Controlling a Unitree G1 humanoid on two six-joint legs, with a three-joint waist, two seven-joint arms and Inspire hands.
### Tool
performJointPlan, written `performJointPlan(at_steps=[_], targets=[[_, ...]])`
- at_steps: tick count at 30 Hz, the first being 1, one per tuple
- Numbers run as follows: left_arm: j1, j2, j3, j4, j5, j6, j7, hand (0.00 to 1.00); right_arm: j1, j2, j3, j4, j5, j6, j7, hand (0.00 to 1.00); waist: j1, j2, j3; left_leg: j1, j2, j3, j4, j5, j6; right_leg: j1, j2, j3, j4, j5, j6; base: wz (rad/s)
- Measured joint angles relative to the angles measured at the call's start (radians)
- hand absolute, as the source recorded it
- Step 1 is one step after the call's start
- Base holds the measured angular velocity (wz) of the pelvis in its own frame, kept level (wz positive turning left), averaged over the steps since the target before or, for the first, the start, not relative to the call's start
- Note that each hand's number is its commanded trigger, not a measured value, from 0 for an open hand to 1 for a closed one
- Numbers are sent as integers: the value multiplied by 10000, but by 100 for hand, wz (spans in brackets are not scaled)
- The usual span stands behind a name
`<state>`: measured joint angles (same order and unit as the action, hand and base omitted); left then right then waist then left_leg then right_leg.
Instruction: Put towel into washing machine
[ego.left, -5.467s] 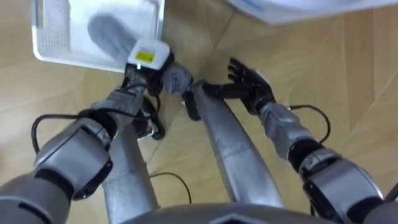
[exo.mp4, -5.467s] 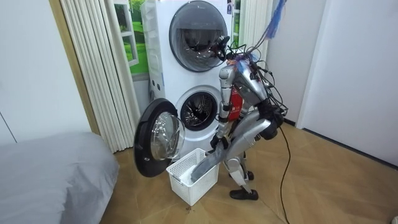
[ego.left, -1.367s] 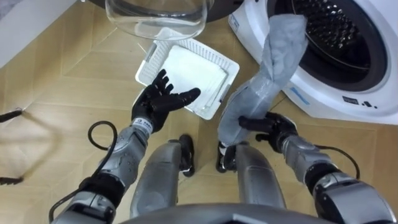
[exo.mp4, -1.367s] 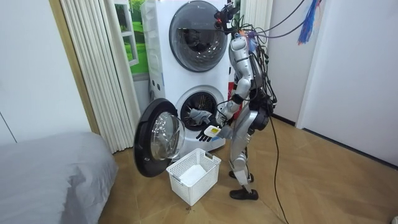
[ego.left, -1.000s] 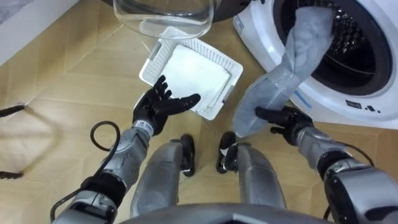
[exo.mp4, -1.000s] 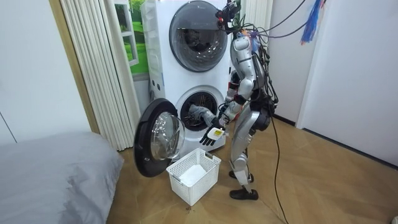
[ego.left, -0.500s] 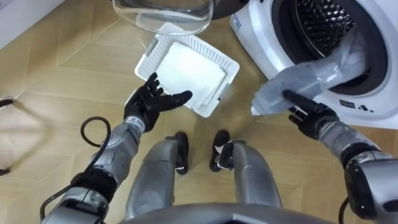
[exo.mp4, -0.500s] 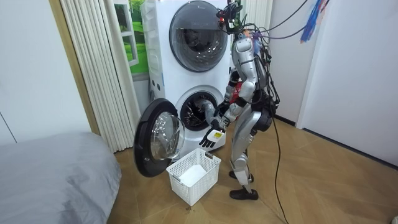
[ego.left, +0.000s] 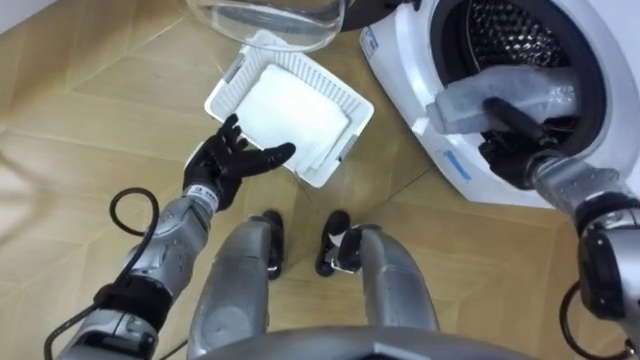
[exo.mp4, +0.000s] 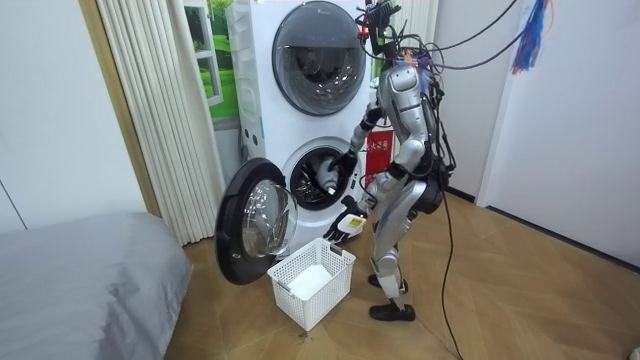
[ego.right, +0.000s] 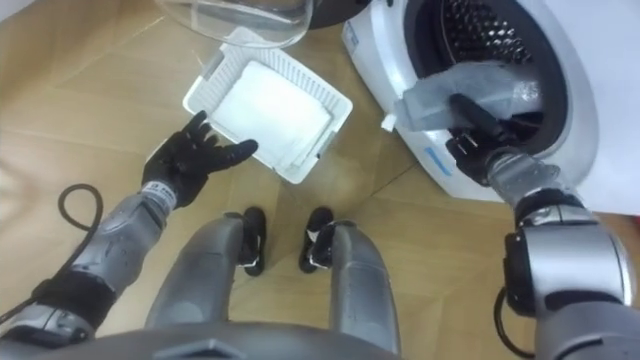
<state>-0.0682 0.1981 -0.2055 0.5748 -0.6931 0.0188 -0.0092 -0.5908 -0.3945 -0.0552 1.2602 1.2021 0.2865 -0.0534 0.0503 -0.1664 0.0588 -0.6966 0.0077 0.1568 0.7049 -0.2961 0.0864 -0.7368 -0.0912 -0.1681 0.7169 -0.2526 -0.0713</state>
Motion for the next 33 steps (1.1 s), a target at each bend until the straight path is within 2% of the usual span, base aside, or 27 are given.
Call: performJointPlan(at_steps=[3,4,5,6,11,14,17,25,29,33], targets=[[63,-11,291,-308,44,-31,14,0,-354,-23,-407,-559,964,45,-594,100,-312,-16,2,-91,-42,10,5,24,86,-17,-131,-152,91,-31,51,17],[27,-13,308,-308,59,-41,14,0,-442,-31,-497,-543,1231,41,-679,77,-305,-26,1,-100,-43,10,12,18,102,-19,-138,-170,98,-32,53,15],[-9,-14,357,-310,86,-68,11,0,-640,-65,-584,-416,1662,41,-813,22,-325,-32,-2,-112,-44,17,20,18,125,-13,-161,-209,102,-34,57,11],[-14,-28,418,-341,99,-78,11,0,-780,-108,-773,-231,1867,41,-912,0,-330,-31,-2,-135,-44,27,21,27,149,-13,-189,-260,102,-38,65,13],[3,-45,461,-410,211,-138,50,0,-869,-333,-885,-113,2128,40,-1412,0,-309,-31,-2,-241,-89,80,41,57,222,-69,-314,-356,167,-88,150,12],[-37,-212,454,-454,228,-185,250,0,-973,-596,-988,-98,2280,-23,-1730,0,-320,-30,-2,-254,-207,92,32,71,281,-125,-460,-357,316,-166,221,8],[-47,-265,373,-456,305,-215,338,0,-1072,-794,-1269,68,2513,-387,-2022,0,-315,-28,-2,-247,-200,102,43,73,298,-68,-465,-407,277,-165,224,6],[-120,-312,250,-454,344,-278,505,0,-1073,-795,-1333,210,2773,-893,-3032,0,-232,20,3,-234,-192,105,-8,87,352,-22,-477,-507,268,-162,237,4],[-138,-431,202,-407,337,-373,494,0,-1081,-795,-1333,202,2829,-1367,-3466,0,-124,206,6,-139,-188,181,-197,151,423,46,-482,-481,89,-75,290,-3],[-253,-479,131,-325,346,-409,485,0,-1089,-795,-1247,144,2769,-1574,-3656,0,-92,297,9,-2,-197,365,-489,216,490,69,-454,-296,-118,57,375,-11]])
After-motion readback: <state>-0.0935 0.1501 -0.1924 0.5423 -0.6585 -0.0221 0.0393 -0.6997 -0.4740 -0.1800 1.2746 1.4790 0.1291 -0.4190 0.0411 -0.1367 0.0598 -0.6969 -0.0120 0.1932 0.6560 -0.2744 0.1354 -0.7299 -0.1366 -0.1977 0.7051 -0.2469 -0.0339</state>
